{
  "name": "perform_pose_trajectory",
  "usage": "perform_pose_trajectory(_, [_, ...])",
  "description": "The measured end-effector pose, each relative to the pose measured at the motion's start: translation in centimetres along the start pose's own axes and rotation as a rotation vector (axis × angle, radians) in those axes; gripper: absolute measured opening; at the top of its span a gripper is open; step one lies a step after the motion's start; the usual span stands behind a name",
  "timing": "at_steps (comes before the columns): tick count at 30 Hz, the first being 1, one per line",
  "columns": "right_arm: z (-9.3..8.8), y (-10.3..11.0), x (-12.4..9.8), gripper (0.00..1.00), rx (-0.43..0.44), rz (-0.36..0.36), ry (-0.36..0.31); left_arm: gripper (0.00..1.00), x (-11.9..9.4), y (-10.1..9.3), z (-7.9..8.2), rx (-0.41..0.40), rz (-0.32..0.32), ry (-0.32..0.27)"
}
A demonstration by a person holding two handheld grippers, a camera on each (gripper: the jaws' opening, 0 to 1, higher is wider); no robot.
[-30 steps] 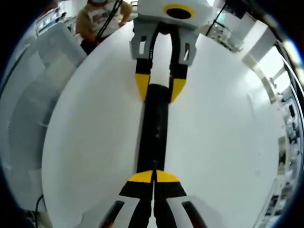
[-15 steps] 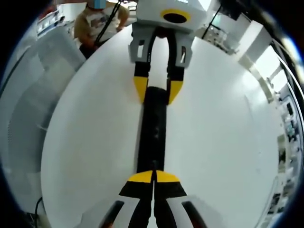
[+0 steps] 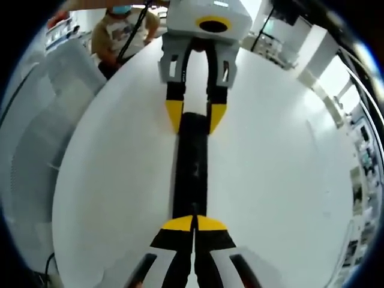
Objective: Press the specified remote control buttons in sequence, fully releasing each button before pressing the next.
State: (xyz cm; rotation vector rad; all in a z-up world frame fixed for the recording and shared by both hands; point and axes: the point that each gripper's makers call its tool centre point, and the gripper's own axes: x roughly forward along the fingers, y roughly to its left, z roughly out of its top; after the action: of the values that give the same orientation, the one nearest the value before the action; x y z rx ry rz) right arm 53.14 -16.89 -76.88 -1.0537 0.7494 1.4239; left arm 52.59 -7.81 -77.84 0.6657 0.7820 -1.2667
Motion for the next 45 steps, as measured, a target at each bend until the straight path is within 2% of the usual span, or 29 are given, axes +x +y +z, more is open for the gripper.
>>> perform_pose_trajectory(23, [1.2, -1.3, -2.1, 0.00, -0.038, -0.035, -0.004, 0.24, 0.1, 0.1, 0.0, 0.000, 0.001, 0.005])
perform_pose_trajectory(45, [1.0, -0.5, -0.6, 0.00, -0.043, 0.015, 0.019, 0.24, 0.0, 0.1, 0.0, -0.003, 0.004, 0.004])
